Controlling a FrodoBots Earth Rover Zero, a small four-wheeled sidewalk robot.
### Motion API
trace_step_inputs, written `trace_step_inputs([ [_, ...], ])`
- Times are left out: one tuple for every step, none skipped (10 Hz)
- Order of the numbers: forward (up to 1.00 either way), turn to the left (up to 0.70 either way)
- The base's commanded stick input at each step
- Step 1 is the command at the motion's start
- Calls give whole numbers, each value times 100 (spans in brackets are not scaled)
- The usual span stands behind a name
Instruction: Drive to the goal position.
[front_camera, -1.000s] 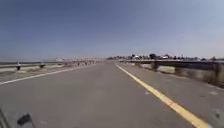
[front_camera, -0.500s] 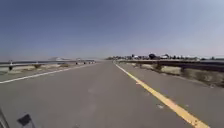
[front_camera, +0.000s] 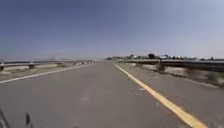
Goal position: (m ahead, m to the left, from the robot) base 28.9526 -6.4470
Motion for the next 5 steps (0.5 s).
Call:
trace_step_inputs([
  [100, 0],
  [100, 0],
  [100, 0],
  [100, 0],
  [100, 0],
])
